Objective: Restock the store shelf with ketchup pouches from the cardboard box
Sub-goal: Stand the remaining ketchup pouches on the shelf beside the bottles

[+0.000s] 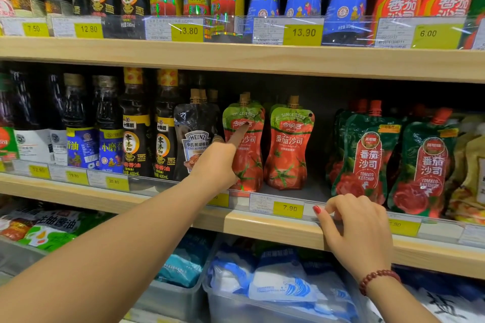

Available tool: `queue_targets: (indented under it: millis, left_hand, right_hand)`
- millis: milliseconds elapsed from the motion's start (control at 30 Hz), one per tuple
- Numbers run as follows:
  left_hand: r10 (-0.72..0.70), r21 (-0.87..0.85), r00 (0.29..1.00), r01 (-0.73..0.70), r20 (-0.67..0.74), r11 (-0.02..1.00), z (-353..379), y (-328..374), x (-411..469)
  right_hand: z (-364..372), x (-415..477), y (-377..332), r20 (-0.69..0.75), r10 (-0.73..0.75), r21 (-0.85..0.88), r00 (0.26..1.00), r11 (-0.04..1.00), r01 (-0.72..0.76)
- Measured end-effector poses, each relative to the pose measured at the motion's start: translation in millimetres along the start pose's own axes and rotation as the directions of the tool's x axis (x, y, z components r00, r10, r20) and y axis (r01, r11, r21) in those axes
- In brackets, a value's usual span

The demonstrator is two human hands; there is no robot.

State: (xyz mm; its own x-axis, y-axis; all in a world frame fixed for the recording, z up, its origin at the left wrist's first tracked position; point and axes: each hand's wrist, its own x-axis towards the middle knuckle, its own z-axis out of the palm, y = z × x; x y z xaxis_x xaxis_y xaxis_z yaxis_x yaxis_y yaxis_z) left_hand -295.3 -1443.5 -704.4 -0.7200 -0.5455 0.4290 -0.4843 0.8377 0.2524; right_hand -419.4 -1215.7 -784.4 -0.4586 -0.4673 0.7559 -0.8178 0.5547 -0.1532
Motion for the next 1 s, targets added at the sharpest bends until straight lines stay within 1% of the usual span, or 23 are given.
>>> queue_targets:
  millis: [133,233,333,400,500,567,667,733,767,833,900,933,967,1000]
  left_hand:
    - [0.0,-0.082,0.997,-0.007,-0.081,0.997,-4.4,-1.1,-9.7]
    - [0.045,-0.172,0.989,-0.07,-0.143,0.983,-9.7,-4.5,-25.5]
    - [0.097,-0.169,0.975,-0.133,-0.201,0.977,-12.7,-8.7,-52.2]
    - [0.128,-0.169,0.97,-0.164,-0.206,0.972,-11.2,-10.1,-77.0]
    - [0.172,-0.179,0.975,-0.196,-0.14,0.964,1.7,-13.8,-121.9]
    - [0.157,-0.161,0.986,-0.163,-0.051,0.973,16.5,-21.1,-153.0]
    - [0.074,-0.078,0.989,-0.064,0.125,0.995,43.2,-36.7,-197.9]
    - [0.006,-0.001,0.968,-0.006,0.25,1.0,61.4,-46.2,-225.3]
    - [-0.016,0.024,0.955,0.01,0.296,1.0,70.1,-50.2,-237.6]
    - [-0.045,0.073,0.932,0.02,0.36,0.997,86.0,-57.6,-257.4]
    - [-0.079,0.11,0.916,0.038,0.393,0.993,100.4,-63.6,-273.0]
    - [-0.103,0.112,0.909,0.063,0.404,0.992,107.1,-65.5,-279.8]
    - [-0.124,0.105,0.905,0.088,0.407,0.99,113.7,-67.2,-286.1]
    - [-0.137,0.09,0.906,0.11,0.4,0.99,119.7,-68.6,-292.2]
  right_hand:
    - [-0.6,1.9,0.9,-0.004,-0.006,-0.01,1.0,1.0,0.006]
    - [-1.2,2.5,1.1,-0.019,-0.016,-0.003,1.0,1.0,0.016]
    - [-3.2,5.2,0.7,-0.03,-0.028,0.006,0.999,1.0,0.029]
    - [-4.9,6.9,-0.8,-0.011,-0.03,0.012,0.999,0.999,0.03]
    - [-9.1,8.8,-1.9,0.044,-0.032,0.02,0.999,0.999,0.031]
    - [-13.5,8.2,-1.9,0.07,-0.048,0.062,0.996,0.997,0.044]
    - [-21.2,-9.8,-3.5,0.035,-0.114,0.162,0.993,0.981,0.107]
    - [-23.5,-40.1,-5.8,0.008,-0.138,0.24,0.99,0.962,0.132]
    - [-22.5,-61.1,-6.9,0.016,-0.137,0.287,0.99,0.95,0.127]
    - [-18.2,-110.0,-9.2,0.078,-0.108,0.376,0.991,0.924,0.071]
    - [-11.2,-163.1,-9.5,0.221,-0.042,0.446,0.974,0.893,-0.062]
    - [-7.1,-188.3,-8.4,0.314,-0.006,0.459,0.949,0.877,-0.146]
    - [-3.0,-212.1,-6.9,0.415,0.034,0.453,0.909,0.859,-0.239]
    - [1.1,-233.8,-5.0,0.52,0.08,0.428,0.851,0.837,-0.34]
